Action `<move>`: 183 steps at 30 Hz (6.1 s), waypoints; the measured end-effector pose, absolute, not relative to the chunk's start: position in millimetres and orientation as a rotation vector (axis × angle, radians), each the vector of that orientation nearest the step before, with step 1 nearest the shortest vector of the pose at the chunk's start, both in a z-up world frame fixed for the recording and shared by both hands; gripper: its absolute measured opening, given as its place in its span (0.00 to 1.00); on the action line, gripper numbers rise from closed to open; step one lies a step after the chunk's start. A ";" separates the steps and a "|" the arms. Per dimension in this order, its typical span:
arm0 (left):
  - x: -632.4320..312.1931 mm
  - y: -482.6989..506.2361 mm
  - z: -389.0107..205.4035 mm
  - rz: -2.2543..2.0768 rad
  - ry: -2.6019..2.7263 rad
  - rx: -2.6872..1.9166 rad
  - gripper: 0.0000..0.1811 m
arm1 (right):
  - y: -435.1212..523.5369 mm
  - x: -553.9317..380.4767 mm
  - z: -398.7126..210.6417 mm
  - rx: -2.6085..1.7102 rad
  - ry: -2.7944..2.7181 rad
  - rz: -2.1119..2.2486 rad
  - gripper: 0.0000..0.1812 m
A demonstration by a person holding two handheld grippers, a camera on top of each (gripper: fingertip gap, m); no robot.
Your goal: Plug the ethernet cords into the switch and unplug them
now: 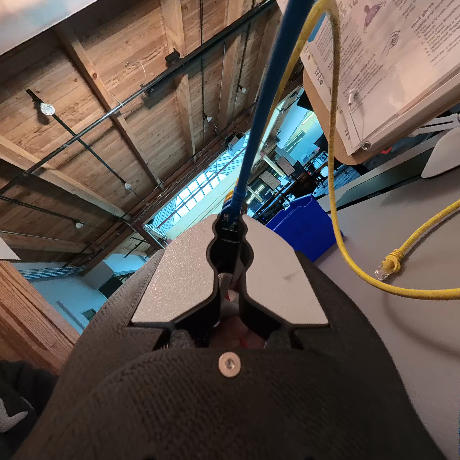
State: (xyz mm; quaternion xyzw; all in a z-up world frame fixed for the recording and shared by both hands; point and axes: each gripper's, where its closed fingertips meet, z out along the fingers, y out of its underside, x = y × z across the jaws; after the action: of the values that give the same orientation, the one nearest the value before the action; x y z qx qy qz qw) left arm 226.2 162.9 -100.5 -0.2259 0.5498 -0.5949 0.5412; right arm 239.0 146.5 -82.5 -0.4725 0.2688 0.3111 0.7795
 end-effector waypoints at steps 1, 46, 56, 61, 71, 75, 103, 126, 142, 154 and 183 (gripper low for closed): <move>226.3 162.9 -100.7 -1.411 1.308 -0.537 0.34 | 146.4 239.1 -82.4 -1.019 0.585 0.674 0.07; 236.2 196.1 -110.8 -1.442 1.242 -0.739 0.34 | -37.4 395.8 -83.6 -2.524 0.333 0.042 0.06; 235.9 194.1 -110.6 -1.444 1.255 -0.727 0.34 | -59.2 422.2 -191.3 -3.027 0.279 0.072 0.07; 236.6 193.1 -111.9 -1.439 1.267 -0.725 0.34 | -60.4 415.6 -205.0 -3.133 0.260 0.162 0.16; 237.5 190.9 -114.4 -1.438 1.282 -0.724 0.34 | -27.1 386.8 -182.3 -2.838 0.094 0.417 0.19; 237.7 189.6 -115.6 -1.436 1.289 -0.721 0.34 | -8.2 367.3 -155.0 -2.670 0.112 0.641 0.16; 223.1 148.6 -111.7 -1.564 1.431 -0.529 0.34 | 123.6 245.6 -108.6 -1.117 0.750 0.884 0.23; 224.2 140.6 -115.4 -1.405 1.480 -0.467 0.34 | 135.7 246.3 -97.4 -1.007 0.792 0.874 0.07; 225.5 138.7 -116.3 -1.324 1.479 -0.450 0.34 | 136.1 249.5 -100.5 -0.854 0.827 0.923 0.07; 229.3 140.7 -117.8 -1.368 1.472 -0.542 0.35 | 139.2 257.0 -104.5 -0.672 0.917 0.927 0.07; 229.7 144.5 -116.5 -1.398 1.457 -0.535 0.35 | 141.5 252.2 -94.5 -0.891 0.685 0.668 0.08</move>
State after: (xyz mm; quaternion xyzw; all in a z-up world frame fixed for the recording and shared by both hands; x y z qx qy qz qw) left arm 229.7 144.5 -116.5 -0.2213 0.6032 -0.5786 0.5024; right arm 252.2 141.5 -94.5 -0.4146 0.3188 0.3106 0.7937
